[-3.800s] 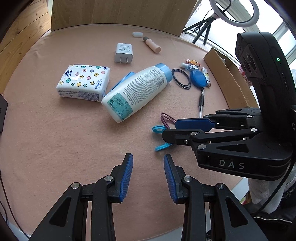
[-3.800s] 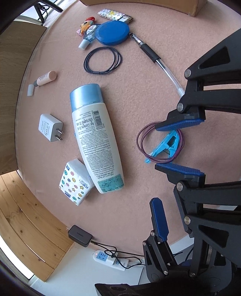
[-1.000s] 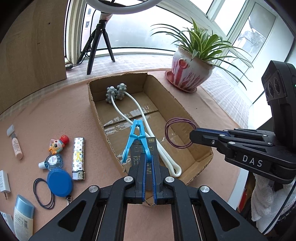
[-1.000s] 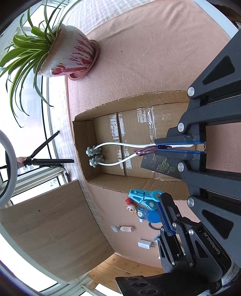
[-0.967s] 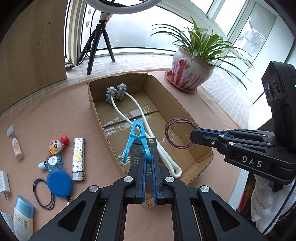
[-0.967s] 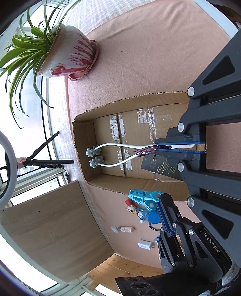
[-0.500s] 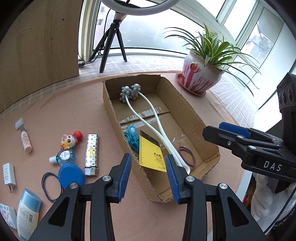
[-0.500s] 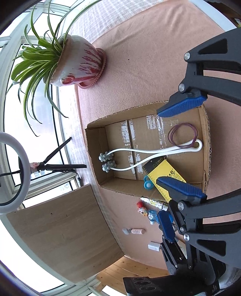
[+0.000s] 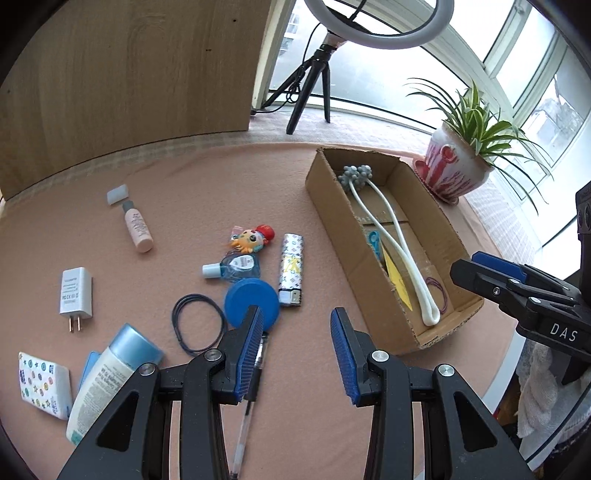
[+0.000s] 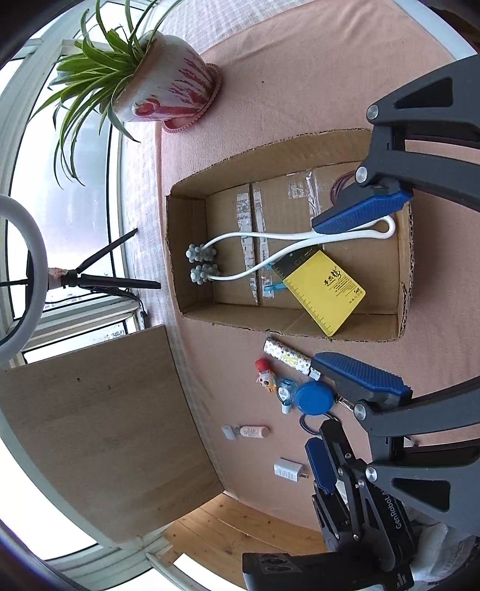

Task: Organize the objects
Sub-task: 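Move the left tool to the white adapter while the right tool approaches the blue tape measure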

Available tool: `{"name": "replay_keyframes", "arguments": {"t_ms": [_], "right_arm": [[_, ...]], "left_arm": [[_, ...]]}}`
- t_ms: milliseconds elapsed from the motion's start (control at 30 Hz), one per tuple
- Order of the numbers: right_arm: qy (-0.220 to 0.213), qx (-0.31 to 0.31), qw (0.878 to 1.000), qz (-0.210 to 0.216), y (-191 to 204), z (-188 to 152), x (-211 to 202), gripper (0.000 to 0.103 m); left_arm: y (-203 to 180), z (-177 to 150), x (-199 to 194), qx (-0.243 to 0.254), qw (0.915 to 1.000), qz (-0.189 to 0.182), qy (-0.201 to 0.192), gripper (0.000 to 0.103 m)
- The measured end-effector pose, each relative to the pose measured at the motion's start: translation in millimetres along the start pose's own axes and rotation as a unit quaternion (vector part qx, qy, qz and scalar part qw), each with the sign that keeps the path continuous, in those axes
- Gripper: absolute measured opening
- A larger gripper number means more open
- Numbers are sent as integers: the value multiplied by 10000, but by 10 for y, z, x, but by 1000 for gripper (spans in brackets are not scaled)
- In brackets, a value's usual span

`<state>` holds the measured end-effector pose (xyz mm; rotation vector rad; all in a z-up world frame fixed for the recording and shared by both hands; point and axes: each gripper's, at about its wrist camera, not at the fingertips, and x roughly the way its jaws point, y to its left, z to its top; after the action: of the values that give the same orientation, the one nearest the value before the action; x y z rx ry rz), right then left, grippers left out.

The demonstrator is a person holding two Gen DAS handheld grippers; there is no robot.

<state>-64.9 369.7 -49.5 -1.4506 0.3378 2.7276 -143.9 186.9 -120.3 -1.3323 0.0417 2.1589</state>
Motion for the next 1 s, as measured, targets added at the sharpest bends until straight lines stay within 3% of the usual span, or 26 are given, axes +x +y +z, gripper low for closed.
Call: {"name": "replay_keyframes", "arguments": {"t_ms": [333, 500, 733, 1000], "right_arm": [[-145, -534, 9984, -137, 622, -20, 79, 63], [218, -660, 9975, 105, 874, -11, 251, 63], [940, -196, 9942, 483, 1011, -131, 624, 63], [1081, -40, 9939, 234, 1107, -214, 852, 63]], "left_arm": [[905, -164, -316, -663, 9968, 441, -43, 41], [1234, -183, -446, -783, 9949, 632, -62, 41], [1620, -214, -512, -918, 9923, 830, -1, 41], [1956, -139, -341, -1045, 9901, 907, 242, 46]]}}
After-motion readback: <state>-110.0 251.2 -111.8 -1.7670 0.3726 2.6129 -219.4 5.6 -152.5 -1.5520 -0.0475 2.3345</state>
